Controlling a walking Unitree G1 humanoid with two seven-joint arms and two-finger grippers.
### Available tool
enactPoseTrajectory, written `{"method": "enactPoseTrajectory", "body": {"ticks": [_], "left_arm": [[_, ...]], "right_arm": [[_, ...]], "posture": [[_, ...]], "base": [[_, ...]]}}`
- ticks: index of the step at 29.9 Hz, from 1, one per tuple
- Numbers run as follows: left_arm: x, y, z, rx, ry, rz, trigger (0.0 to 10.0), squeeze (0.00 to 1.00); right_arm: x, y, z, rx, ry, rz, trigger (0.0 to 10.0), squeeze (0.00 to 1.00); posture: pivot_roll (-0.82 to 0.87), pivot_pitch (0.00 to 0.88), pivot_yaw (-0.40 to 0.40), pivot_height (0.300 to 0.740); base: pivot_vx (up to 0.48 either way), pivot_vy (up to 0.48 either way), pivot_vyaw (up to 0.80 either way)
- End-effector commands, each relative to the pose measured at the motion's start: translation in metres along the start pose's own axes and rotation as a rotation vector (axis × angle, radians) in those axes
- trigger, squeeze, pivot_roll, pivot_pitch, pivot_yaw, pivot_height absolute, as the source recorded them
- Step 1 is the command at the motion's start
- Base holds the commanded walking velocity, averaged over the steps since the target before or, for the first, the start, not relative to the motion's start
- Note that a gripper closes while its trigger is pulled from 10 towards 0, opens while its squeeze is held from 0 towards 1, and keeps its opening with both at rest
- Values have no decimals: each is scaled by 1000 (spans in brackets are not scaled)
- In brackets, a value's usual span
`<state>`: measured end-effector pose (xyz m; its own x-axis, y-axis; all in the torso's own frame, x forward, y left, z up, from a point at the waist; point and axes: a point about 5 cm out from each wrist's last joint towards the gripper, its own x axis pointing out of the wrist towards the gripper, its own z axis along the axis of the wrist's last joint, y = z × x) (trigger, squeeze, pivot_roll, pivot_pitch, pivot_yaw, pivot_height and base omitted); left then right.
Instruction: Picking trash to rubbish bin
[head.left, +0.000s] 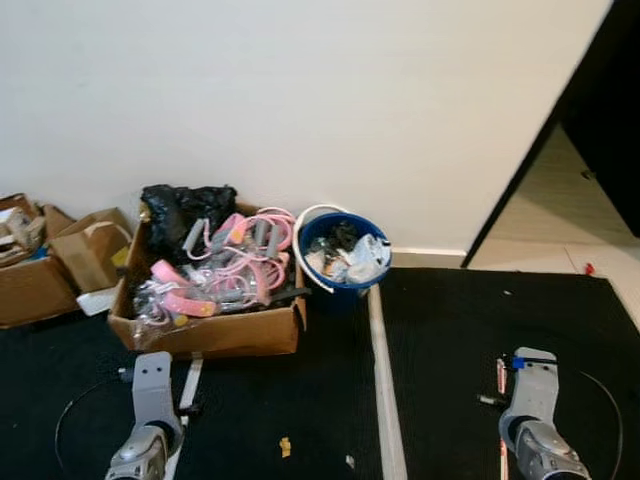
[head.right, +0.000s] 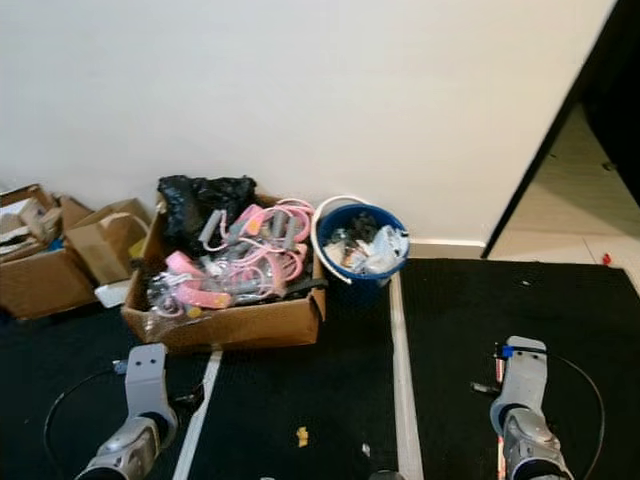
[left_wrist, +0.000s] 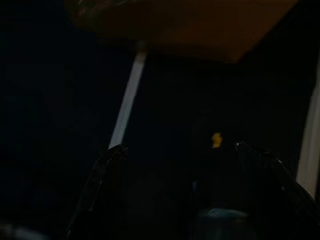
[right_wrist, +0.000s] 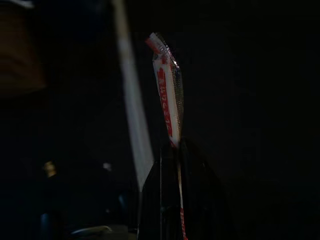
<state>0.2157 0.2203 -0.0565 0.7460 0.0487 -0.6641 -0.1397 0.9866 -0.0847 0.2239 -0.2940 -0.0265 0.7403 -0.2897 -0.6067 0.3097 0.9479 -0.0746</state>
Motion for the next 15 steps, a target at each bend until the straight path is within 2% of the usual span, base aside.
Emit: {"method": "enactPoseTrajectory", "body": {"ticks": [1, 15], "left_arm": [[-4, 3, -13, 10, 50, 6, 10000, 0], [-12, 6, -36, 29, 133, 3, 10000, 0]], "right_arm": [[-2, 2, -9, -10, 32, 8, 10000, 0], [-2, 3, -12, 3, 36, 8, 10000, 0]], "posture": [[-35, 97, 32, 740], [-34, 103, 37, 740]], "base": [[0, 0, 744], [0, 0, 744]]}}
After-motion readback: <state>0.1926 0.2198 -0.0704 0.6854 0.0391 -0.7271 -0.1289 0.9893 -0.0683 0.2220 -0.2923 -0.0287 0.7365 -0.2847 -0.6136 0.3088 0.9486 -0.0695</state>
